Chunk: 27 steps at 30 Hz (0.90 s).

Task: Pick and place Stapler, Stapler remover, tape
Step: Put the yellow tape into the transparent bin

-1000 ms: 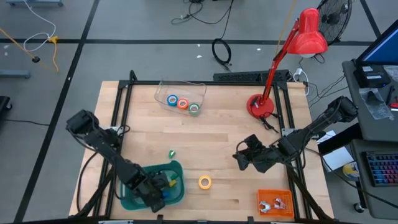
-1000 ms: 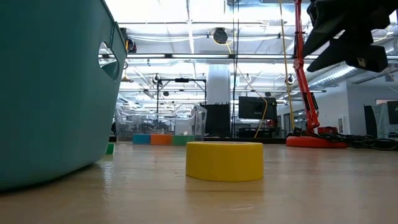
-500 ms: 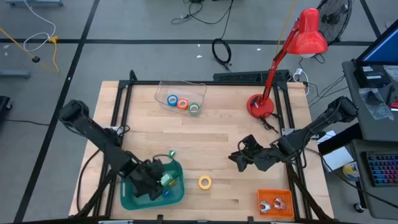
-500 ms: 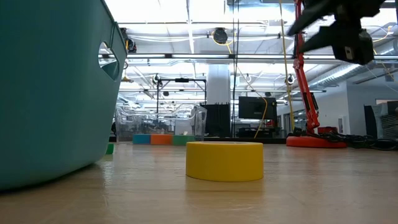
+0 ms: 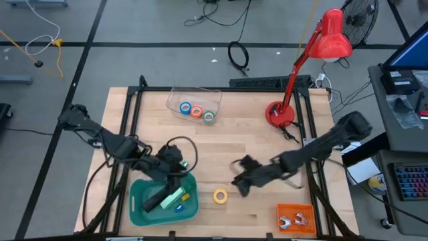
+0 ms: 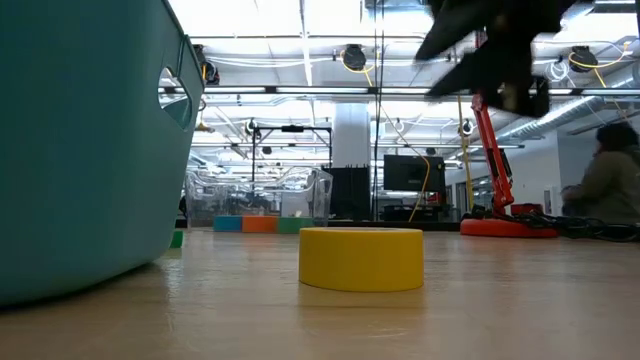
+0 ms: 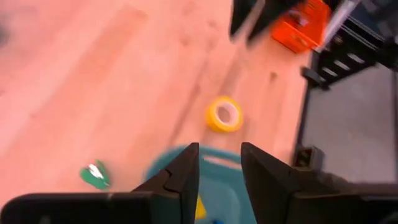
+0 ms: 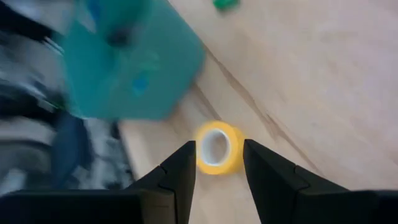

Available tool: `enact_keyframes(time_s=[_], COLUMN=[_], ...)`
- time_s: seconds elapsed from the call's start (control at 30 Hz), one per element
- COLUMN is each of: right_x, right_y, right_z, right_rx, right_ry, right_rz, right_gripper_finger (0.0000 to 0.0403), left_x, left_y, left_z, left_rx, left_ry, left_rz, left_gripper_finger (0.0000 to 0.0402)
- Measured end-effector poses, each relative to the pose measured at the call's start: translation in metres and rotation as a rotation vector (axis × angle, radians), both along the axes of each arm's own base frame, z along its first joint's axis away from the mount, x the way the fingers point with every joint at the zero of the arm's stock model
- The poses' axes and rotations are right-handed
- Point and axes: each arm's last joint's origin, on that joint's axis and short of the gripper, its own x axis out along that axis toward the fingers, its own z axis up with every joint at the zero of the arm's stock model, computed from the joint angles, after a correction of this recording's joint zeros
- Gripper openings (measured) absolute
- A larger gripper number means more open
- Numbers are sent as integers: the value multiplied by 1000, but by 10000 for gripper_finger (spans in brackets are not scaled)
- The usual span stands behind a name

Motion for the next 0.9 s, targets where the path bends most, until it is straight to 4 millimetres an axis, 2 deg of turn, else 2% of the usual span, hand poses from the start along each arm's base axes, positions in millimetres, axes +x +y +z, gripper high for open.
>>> enact_keyframes(time_s=[0.2, 0.3, 0.43, 0.63, 0.9], right_x=[49, 68, 83, 84, 81], right_y=[9, 13, 14, 4, 11], right_z=[-40, -55, -59, -61, -61], right_rx=[-47, -59, -101, -154, -181], right_ry=[289, 323, 330, 355, 348], right_rz=[147, 196, 219, 224, 270], right_gripper_finger=[132, 143, 169, 197, 188], left_x=[0, -2, -3, -7, -10], left_y=[4, 2, 3, -3, -2], left_z=[0, 0, -2, -2, -4], left_rx=[24, 35, 36, 31, 46], left_ry=[15, 21, 36, 32, 57], left_rz=[21, 23, 49, 66, 99], left_gripper_finger=[118, 117, 117, 117, 117])
